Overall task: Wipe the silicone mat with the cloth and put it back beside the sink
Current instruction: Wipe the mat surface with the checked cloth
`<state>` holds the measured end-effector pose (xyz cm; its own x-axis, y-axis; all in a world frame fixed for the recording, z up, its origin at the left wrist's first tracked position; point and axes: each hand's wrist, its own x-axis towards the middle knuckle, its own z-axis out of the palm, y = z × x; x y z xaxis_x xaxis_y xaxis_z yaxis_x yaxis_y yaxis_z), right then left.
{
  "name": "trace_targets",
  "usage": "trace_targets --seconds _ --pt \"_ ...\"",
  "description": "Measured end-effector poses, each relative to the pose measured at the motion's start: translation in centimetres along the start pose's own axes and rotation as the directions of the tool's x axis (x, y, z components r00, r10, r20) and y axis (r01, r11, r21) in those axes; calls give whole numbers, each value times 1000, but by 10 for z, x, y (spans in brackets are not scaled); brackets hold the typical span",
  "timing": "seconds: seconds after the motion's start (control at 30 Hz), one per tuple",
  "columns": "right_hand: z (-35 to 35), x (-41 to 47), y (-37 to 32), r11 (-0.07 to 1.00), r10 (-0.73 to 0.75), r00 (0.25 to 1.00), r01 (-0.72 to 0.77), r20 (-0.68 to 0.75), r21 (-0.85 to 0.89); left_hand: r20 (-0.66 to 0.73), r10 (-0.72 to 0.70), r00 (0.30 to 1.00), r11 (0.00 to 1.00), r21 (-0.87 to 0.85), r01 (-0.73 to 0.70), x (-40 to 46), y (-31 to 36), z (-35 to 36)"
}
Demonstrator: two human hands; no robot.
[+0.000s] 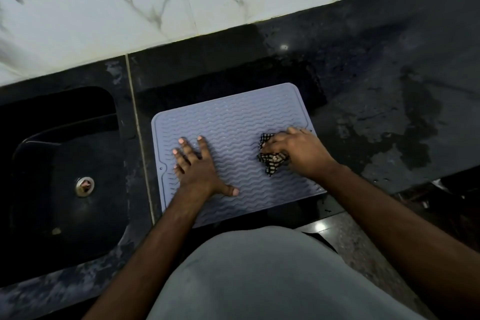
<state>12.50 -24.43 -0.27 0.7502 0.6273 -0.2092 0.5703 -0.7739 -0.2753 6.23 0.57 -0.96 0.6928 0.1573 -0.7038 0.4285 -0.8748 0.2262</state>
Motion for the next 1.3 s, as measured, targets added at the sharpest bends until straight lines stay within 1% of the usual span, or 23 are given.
trace_targets --seconds 0.07,0.1,0.13,0.2,0.23,0.27,0.33,0.43,0.57,0.67,0.73,0.83,0.93,1.03,1.2,1.23,1.3 --pt "5 -2 -5 997 -17 998 13 -55 -73 -27 2 1000 999 33 -1 0 8 2" --pt "10 -2 -7 994 -28 995 17 -96 -108 -58 64 996 997 58 -60 1 14 4" --pt "15 -3 -9 991 -37 990 20 -134 -130 -89 181 979 982 75 -175 2 22 6" --pt "23 -7 -11 988 -59 983 32 -174 -153 -120 451 884 892 71 -446 6 41 15" --pt "26 -10 -12 985 -74 982 45 -171 -166 -126 523 843 852 54 -521 7 52 20" --pt "26 -11 -12 982 -88 983 58 -161 -179 -134 543 829 838 36 -544 9 61 25" --pt "25 -14 -8 974 -112 980 75 -165 -214 -155 506 848 861 33 -508 15 70 35" --pt "21 -22 11 960 -112 978 61 -175 -272 -169 460 872 888 82 -452 19 73 42" --pt "16 -40 39 958 2 976 -64 -219 -278 -147 407 902 914 76 -400 21 81 42" --pt "15 -48 47 947 98 966 -165 -240 -275 -133 386 913 922 97 -375 21 83 43" --pt "12 -47 41 938 207 949 -262 -239 -229 -134 386 913 922 100 -375 20 82 43" --pt "6 -43 24 893 380 899 -418 -218 -167 -132 389 912 920 102 -378 19 83 43" --pt "5 -47 8 857 489 850 -510 -195 -73 -130 384 914 922 101 -373 20 83 43" --pt "14 -56 -2 842 531 825 -539 -194 14 -136 385 913 922 102 -374 21 82 44" --pt "30 -64 -18 843 537 811 -528 -231 103 -135 406 904 912 123 -391 20 81 45" --pt "30 -65 -19 838 546 804 -526 -236 143 -140 413 900 909 128 -397 19 81 44" --pt "26 -67 -17 806 581 775 -503 -248 313 -167 443 881 894 161 -419 16 80 45"
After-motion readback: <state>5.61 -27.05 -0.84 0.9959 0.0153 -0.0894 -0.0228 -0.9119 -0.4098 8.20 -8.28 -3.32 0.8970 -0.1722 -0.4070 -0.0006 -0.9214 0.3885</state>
